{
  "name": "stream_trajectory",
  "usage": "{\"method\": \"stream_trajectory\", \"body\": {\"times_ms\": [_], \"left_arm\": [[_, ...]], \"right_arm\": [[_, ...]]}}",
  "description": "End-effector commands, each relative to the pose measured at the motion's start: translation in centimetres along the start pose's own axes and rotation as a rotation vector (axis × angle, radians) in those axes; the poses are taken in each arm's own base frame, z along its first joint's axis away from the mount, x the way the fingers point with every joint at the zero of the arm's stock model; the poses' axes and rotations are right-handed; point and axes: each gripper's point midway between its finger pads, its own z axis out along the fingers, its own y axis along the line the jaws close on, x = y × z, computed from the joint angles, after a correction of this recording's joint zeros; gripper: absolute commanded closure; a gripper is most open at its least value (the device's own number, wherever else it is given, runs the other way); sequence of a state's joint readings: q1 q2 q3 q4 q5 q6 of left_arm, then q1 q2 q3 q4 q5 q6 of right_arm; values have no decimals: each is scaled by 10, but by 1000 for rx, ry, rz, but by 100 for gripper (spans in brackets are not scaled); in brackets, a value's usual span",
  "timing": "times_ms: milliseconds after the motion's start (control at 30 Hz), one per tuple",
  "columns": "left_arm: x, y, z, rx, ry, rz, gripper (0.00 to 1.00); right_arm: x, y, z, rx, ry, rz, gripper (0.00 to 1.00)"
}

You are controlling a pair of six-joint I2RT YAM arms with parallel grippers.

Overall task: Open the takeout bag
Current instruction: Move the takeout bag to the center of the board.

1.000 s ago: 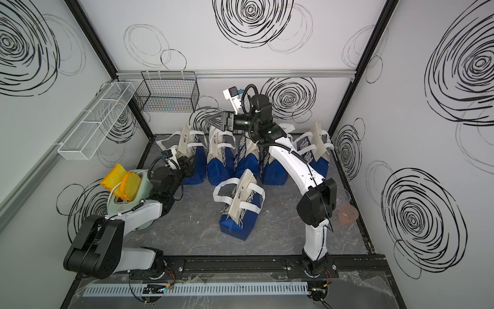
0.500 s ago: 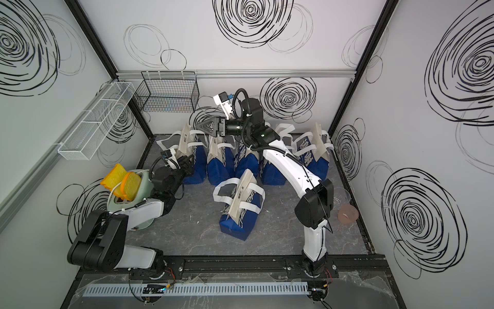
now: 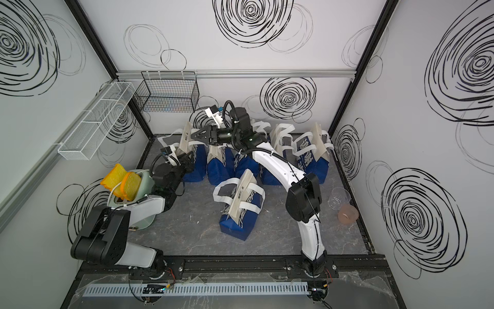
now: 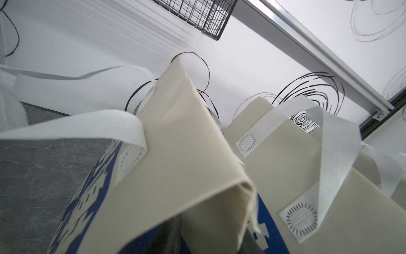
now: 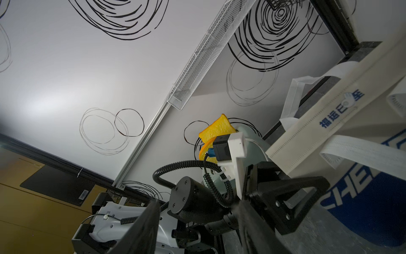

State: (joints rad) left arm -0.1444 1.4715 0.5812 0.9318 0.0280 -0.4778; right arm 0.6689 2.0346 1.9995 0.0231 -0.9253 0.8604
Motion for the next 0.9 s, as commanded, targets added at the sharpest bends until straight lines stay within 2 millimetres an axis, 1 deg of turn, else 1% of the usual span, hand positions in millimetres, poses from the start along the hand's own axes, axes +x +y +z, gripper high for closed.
{"method": "stream_trajectory", "body": {"times_ms": [0,67,100,200,333,467,633,867], "left_arm": [[-20,-7,5,41,-62,-5,84],[-18,-5,5,46,-51,-7,99],[-18,-5,5,46,-50,-9,100],[-18,-2,1,48,-49,-6,100],[-20,2,-5,46,-50,-4,100],[-22,-1,-9,63,-42,8,100],[-19,-7,-15,91,-23,25,100],[-13,-11,-24,120,0,36,100]], "right_arm": [[0,10,4,-37,7,15,39],[3,7,10,-32,19,33,39],[5,6,13,-27,26,45,38],[10,3,22,-36,49,86,37],[18,-5,35,-61,68,169,37],[29,-14,47,-87,90,233,38],[41,-36,55,-95,94,312,39],[45,-61,66,-85,90,375,41]]}}
